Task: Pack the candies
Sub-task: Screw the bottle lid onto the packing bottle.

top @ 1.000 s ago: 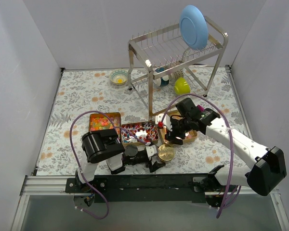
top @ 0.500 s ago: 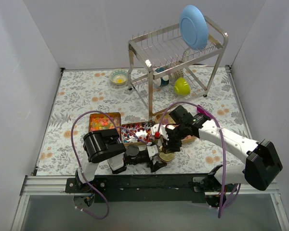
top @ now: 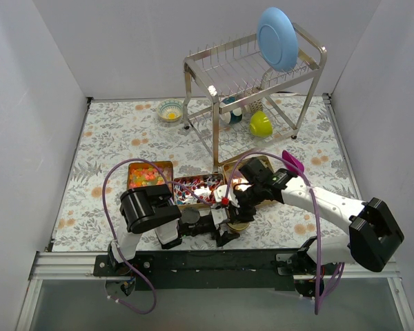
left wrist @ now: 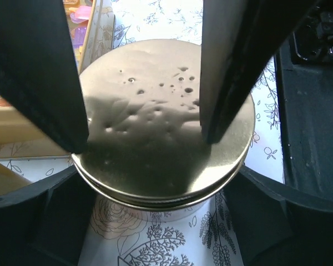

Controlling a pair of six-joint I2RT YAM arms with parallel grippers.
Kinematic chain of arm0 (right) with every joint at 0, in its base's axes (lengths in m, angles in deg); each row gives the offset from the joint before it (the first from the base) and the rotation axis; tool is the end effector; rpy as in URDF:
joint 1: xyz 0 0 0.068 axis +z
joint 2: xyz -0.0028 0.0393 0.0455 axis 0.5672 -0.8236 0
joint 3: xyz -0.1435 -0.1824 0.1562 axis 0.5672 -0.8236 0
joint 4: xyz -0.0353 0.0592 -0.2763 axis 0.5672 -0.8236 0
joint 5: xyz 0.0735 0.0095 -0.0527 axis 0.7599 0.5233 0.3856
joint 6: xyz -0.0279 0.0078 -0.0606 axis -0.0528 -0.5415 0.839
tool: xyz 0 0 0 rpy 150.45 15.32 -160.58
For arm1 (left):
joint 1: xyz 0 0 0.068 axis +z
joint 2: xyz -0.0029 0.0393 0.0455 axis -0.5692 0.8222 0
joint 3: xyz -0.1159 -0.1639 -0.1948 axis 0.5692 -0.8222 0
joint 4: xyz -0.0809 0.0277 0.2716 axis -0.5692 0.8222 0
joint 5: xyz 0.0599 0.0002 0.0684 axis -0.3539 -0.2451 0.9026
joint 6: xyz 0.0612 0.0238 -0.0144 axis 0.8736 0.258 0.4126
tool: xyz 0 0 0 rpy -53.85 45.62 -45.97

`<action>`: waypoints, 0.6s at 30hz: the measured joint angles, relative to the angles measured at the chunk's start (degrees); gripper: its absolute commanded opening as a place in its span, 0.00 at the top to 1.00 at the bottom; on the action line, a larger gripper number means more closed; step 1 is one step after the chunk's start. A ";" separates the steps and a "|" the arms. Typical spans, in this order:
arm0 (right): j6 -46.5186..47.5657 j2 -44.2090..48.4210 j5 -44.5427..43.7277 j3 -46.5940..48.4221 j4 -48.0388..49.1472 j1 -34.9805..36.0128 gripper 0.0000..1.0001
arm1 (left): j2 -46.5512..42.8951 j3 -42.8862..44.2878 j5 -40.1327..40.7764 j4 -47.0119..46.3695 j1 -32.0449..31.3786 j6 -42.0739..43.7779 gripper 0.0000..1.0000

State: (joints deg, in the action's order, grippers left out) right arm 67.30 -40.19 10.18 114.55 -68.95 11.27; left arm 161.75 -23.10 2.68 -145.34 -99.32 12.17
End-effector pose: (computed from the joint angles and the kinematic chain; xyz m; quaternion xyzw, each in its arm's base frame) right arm 0.1693 0.2181 0.2015 -0.7417 0.5588 0.2786 0.2450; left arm 0.1119 -0.2657 0.0521 0.2791 0.7346 -0.5251 0.3267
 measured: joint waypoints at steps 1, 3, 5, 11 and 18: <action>0.07 0.02 0.42 -0.33 0.74 0.00 0.43 | 0.13 0.17 0.00 -0.02 0.00 -0.02 0.12; 0.11 0.35 1.09 -1.11 2.21 0.00 0.44 | 0.48 0.72 0.04 0.00 0.00 -0.15 0.13; 0.15 1.07 1.49 -2.21 3.48 0.00 0.44 | 0.83 1.31 0.20 0.00 0.00 -0.35 0.15; 0.00 3.91 1.92 -5.33 6.38 -0.02 0.44 | 1.49 2.23 0.63 0.00 -0.07 -0.50 0.33; -0.92 5.79 1.11 -6.54 6.86 -0.13 0.37 | 1.49 2.19 0.44 0.00 -0.09 -0.42 0.49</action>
State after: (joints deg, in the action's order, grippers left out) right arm 66.39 -34.39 11.29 108.01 -62.09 11.14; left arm 163.23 -20.91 3.11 -145.34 -99.40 11.75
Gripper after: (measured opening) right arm 0.585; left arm 0.817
